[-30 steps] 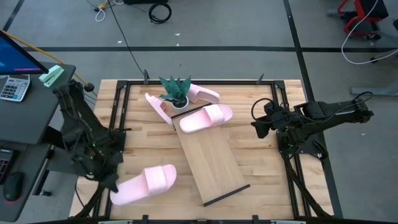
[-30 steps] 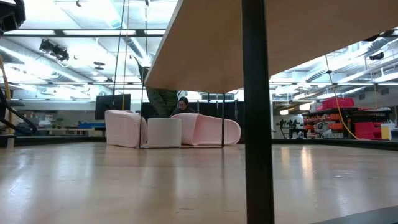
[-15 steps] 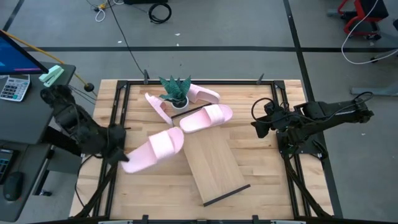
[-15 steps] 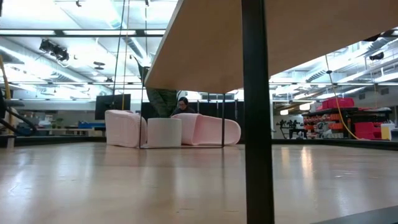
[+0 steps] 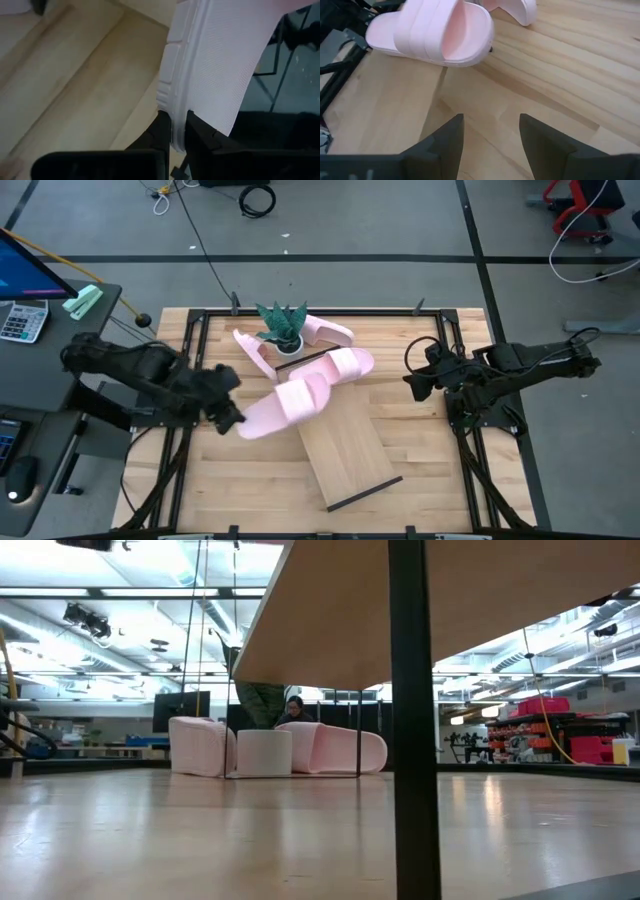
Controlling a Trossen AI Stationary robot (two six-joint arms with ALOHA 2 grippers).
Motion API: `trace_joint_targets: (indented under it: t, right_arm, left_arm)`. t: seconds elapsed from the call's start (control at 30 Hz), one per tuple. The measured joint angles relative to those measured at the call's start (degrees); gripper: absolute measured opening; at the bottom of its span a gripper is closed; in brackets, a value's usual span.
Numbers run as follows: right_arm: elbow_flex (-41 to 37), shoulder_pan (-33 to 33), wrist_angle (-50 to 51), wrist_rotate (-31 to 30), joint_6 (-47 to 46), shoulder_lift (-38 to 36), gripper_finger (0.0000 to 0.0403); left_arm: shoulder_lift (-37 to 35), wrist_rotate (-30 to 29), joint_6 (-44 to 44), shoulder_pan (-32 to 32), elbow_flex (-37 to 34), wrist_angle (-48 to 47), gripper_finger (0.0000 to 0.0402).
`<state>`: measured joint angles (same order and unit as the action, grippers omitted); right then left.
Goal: Pick and place slides into the shelf
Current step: Put the bottom left pink slipper on the shelf
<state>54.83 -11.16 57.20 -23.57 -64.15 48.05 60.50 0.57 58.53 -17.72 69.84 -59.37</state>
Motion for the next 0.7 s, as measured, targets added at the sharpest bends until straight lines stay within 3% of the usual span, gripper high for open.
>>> trace_joint_targets:
  t: [0.2,0.43,0.57,0.7]
  right_arm:
    - [0.0,0.0,-6.14,2.6,6.14,0.0,0.0196]
    - [0.0,0.0,-12.18,11.21,17.68,0.0,0.017]
    - [0.0,0.0,-12.82,14.09,23.81,0.0,0.0135]
    - [0.0,0.0,-13.2,15.35,27.37,-0.07,0.0063]
  left_arm:
    - [6.44,6.96,-8.41,6.07,-0.06,2.52,0.0038]
    - [10.34,10.91,-15.12,11.84,-0.08,11.3,0.0038]
    - [11.88,12.28,-17.02,14.25,-0.08,15.72,0.0038]
    - [13.7,13.16,-17.23,15.7,-0.08,18.28,0.0038]
